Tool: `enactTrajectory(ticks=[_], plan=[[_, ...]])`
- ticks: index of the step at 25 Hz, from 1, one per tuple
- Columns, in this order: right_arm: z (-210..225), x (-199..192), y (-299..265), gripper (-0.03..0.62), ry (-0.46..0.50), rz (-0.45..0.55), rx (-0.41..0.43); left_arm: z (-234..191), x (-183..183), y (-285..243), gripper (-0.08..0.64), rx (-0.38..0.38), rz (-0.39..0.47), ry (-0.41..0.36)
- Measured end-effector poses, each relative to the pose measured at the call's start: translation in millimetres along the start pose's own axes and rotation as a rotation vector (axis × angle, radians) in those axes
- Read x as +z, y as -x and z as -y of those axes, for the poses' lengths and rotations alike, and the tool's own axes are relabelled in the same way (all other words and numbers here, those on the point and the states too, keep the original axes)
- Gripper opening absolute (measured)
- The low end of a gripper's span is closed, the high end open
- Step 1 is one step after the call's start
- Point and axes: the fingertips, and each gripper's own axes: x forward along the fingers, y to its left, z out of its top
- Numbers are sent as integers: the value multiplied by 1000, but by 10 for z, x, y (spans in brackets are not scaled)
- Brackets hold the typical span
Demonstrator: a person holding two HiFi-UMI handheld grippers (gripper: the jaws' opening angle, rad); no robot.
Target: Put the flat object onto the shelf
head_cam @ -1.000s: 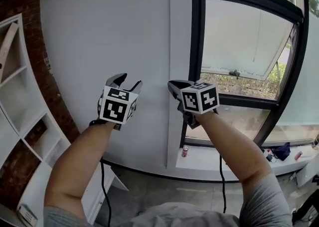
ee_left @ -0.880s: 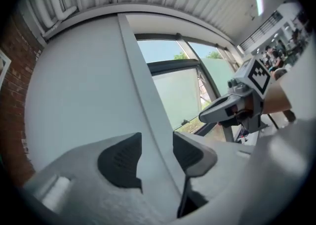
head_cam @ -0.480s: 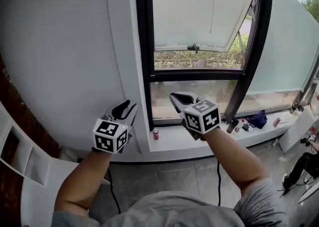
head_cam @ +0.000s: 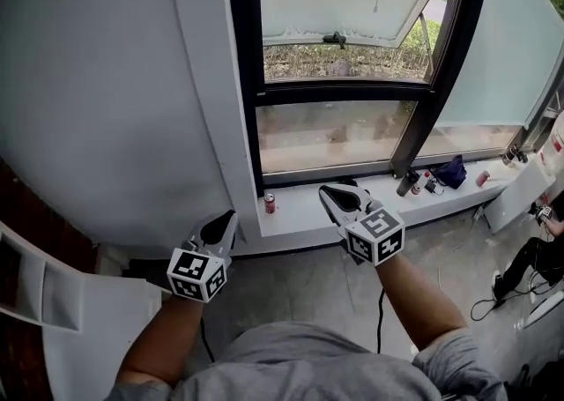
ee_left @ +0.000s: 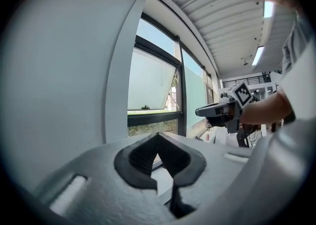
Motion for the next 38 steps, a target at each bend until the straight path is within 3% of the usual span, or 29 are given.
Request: enactTrajectory(ticks=[6,11,38], plan=[[-282,-565,-191,9,-77,-35,30,-48,-612,273,0,-7,-65,81],[-422,-886,-348,9,-117,-83,39,-209,-889,457,0,23,-90,148],[-383,-919,-395,8,-141,-97,42,-314,-800,452,0,24,-70,142]])
